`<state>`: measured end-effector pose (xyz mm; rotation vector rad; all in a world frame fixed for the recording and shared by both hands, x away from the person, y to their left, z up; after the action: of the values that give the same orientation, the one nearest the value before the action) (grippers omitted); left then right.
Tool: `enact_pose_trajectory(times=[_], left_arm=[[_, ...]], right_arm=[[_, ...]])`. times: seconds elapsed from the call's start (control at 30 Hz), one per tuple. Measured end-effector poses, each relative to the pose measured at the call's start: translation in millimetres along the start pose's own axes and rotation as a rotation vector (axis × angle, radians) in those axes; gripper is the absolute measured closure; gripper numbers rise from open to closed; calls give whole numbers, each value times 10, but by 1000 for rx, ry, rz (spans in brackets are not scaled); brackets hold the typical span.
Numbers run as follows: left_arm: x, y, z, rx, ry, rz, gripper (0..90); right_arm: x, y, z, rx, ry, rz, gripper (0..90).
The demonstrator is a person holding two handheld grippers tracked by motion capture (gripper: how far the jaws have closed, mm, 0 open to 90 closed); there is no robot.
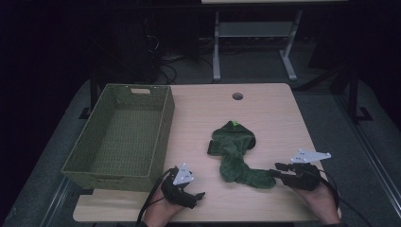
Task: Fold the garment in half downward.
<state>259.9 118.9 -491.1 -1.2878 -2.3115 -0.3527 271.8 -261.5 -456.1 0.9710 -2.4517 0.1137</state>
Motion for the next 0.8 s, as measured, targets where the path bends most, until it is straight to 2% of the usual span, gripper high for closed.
enact_pose_trajectory(times=[0.17, 0.4, 0.6, 0.8], left_arm=[[0, -1, -1, 0, 1, -1, 140], [0, -1, -1, 0, 1, -1, 140], [0, -1, -1, 0, 1, -1, 139], [-1, -2, -2, 0, 2, -2, 139]], right_arm=[[75, -6, 97, -16, 10, -1, 625], [148, 60, 230, -25, 37, -26, 620], [141, 109, 319, -39, 62, -60, 605], [70, 125, 334, -41, 82, -74, 627]])
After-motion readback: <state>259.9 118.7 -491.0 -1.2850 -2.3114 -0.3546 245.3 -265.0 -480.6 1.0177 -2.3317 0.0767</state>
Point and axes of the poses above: each handheld gripper's, and its own axes: x roughly backward along the jaws, z roughly out of its underside, y roughly to its left, the point moved 2 cm from there along -x, roughly forward along the jaws, and after that the axes turned 13 degrees about -y, right-handed, at the moved point
